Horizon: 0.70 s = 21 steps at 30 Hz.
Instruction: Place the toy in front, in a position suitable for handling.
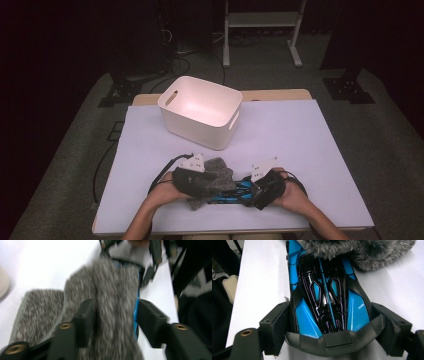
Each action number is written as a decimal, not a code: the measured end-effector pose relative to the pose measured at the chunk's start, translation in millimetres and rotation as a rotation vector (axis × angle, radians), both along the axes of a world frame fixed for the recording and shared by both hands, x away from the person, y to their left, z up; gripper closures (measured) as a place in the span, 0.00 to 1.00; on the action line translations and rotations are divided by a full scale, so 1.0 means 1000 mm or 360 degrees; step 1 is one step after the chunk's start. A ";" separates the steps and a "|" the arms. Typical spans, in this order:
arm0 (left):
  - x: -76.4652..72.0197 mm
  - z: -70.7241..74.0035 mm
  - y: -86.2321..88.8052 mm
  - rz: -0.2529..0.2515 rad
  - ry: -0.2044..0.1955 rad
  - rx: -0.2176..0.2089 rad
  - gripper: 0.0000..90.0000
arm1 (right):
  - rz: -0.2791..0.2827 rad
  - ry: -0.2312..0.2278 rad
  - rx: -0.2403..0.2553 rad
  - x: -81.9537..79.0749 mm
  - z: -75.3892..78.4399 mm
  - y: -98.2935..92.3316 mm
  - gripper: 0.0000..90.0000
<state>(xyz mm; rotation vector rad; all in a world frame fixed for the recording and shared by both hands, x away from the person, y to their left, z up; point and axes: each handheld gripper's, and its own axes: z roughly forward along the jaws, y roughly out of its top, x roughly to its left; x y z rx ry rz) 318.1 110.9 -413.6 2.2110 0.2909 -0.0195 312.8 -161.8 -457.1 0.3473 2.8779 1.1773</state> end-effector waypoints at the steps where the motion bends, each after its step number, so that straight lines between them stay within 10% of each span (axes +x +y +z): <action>1: 0.001 0.000 -0.003 -0.0005 0.0007 -0.0017 0.51 | 0.0002 0.0000 0.0007 0.000 0.000 0.000 0.23; 8: 0.002 -0.014 -0.023 -0.0091 0.0028 0.0045 0.77 | 0.0000 -0.0010 0.0021 -0.001 -0.002 0.000 0.23; 21: -0.015 -0.022 0.028 -0.0025 0.0039 0.0156 0.85 | 0.0019 -0.0058 -0.0018 -0.002 -0.002 0.002 0.22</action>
